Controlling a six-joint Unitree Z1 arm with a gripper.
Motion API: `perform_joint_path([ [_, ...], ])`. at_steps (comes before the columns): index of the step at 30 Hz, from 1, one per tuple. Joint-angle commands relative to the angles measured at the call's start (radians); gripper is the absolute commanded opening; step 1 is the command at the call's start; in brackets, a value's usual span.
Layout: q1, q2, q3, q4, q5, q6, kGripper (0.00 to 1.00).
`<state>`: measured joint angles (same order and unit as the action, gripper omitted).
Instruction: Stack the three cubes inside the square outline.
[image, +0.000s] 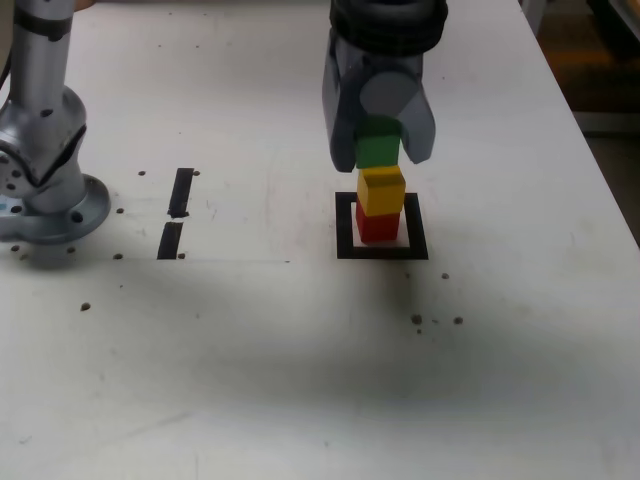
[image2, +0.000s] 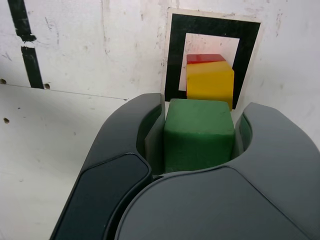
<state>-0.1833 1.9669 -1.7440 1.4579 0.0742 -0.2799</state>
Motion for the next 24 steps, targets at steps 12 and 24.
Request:
perform_joint_path([
  [12, 0.029, 0.026, 0.003, -0.024, 0.003, 0.017, 0.1],
  [24, 0.035, 0.05, 0.008, -0.036, -0.016, 0.027, 0.11],
])
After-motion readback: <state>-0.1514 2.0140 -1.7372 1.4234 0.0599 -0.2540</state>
